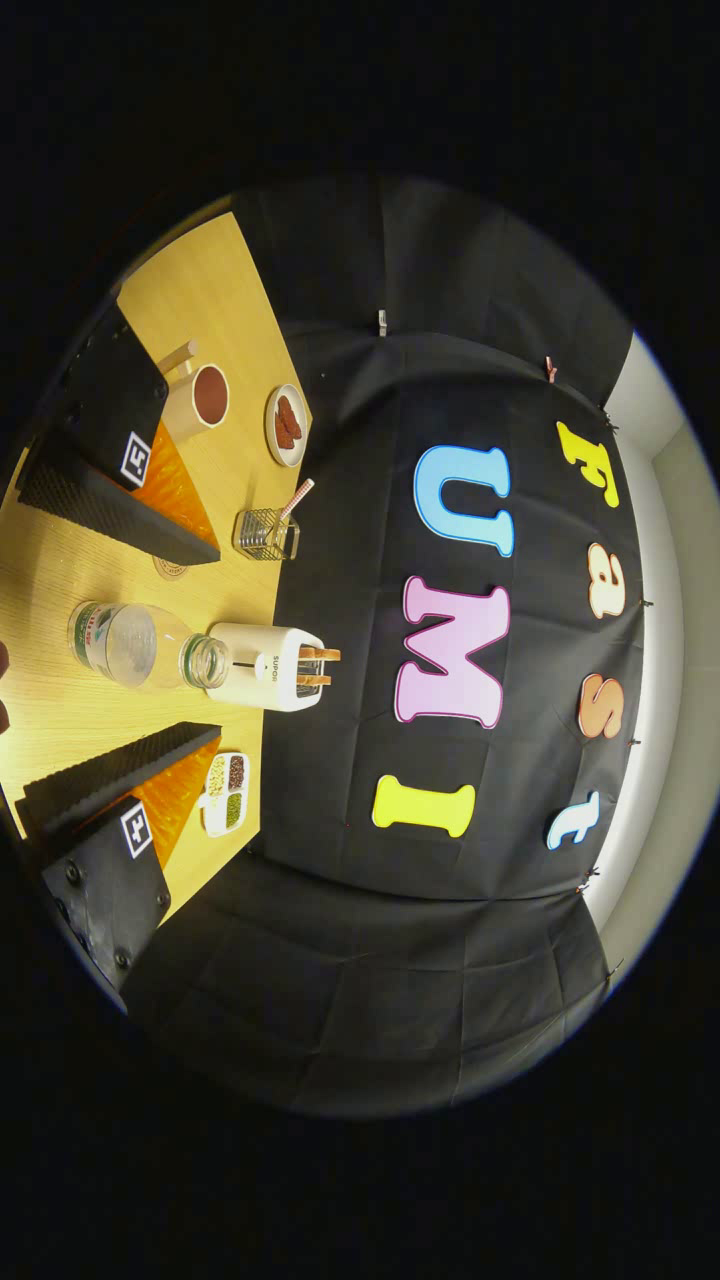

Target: Take the bottle from table, then pour the juice into the cup, finally place the bottle on the coaster

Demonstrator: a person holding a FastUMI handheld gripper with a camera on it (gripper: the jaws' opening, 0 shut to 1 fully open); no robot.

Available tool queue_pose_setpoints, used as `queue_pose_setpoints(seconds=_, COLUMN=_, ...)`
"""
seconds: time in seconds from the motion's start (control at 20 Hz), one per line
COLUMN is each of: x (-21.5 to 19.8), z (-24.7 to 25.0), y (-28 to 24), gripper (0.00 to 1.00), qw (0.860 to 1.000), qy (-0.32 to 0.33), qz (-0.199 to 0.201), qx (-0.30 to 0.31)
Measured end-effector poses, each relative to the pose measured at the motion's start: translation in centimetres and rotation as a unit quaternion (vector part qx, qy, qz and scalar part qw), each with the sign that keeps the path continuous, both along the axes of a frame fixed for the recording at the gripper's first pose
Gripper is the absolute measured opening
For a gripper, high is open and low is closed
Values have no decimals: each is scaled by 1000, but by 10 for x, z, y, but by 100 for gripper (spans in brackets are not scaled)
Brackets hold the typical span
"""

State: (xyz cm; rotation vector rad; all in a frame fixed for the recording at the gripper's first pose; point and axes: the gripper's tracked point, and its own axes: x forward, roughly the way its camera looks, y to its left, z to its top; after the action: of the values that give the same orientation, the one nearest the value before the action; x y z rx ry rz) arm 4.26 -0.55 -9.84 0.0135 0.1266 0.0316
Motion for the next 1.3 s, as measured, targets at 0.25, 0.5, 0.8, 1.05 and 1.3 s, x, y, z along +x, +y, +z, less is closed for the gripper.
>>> queue_pose_setpoints(seconds=0.25, x=17, z=-23, y=-1, gripper=98, qw=1000, qy=15, qz=-6, qx=13)
queue_pose_setpoints(seconds=0.5, x=22, z=-51, y=-4, gripper=98, qw=999, qy=36, qz=-12, qx=23)
queue_pose_setpoints(seconds=0.8, x=25, z=-80, y=0, gripper=98, qw=998, qy=59, qz=-7, qx=36)
queue_pose_setpoints(seconds=1.05, x=29, z=-96, y=6, gripper=98, qw=997, qy=65, qz=1, qx=34)
queue_pose_setpoints(seconds=1.3, x=35, z=-109, y=-2, gripper=98, qw=996, qy=72, qz=-11, qx=48)
